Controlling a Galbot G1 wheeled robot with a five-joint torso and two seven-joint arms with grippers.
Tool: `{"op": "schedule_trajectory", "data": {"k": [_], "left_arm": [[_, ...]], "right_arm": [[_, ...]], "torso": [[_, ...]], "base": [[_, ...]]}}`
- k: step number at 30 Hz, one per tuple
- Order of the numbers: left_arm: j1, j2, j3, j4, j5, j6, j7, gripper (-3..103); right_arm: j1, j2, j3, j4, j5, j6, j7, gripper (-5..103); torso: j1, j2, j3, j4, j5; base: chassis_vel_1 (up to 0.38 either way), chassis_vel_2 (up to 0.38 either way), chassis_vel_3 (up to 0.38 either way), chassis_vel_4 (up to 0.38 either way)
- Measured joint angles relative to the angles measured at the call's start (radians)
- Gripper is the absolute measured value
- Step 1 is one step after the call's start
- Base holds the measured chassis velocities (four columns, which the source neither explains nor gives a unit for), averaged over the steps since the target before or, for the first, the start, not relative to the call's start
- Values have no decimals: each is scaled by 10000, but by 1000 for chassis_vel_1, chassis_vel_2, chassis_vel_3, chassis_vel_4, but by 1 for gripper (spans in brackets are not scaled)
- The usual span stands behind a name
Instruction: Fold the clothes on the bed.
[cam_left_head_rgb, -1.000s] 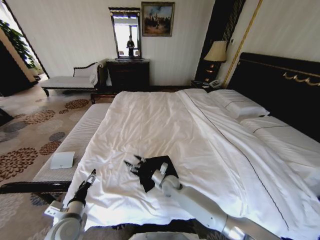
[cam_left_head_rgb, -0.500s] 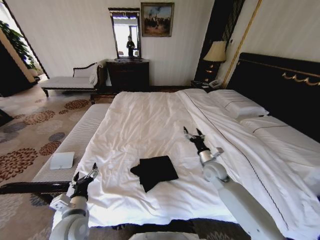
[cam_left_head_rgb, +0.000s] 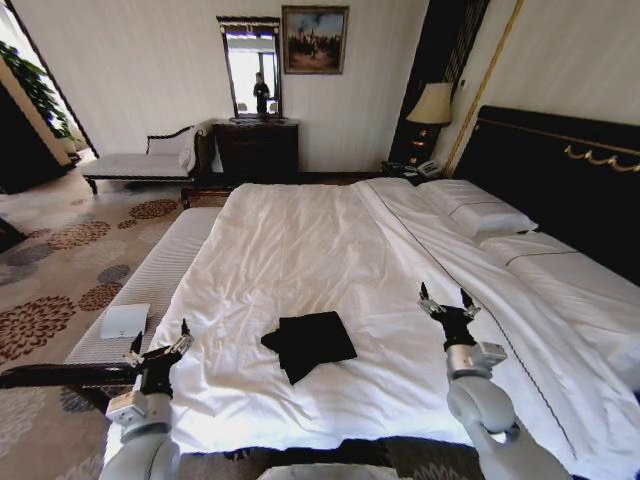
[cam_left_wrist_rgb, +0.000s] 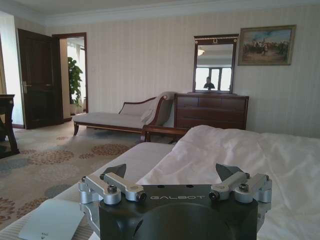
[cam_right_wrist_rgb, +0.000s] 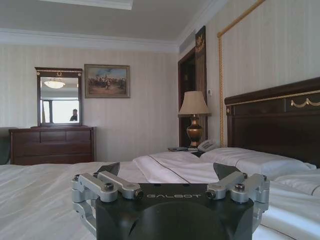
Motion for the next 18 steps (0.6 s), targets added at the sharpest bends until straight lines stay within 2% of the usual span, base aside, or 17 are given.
{"op": "schedule_trajectory", "data": {"k": [3, 18], "left_arm": [[72, -6, 8, -18, 12, 48, 13, 100], [77, -3, 6, -19, -30, 79, 13, 100]], "right_arm": [[-42, 134, -34, -74, -358, 146, -80, 100], [25, 125, -119, -134, -347, 180, -115, 100]], "torso": [[-1, 0, 0, 2, -1], [0, 0, 0, 1, -2]], "base": [[0, 0, 0, 0], [0, 0, 0, 0]]}}
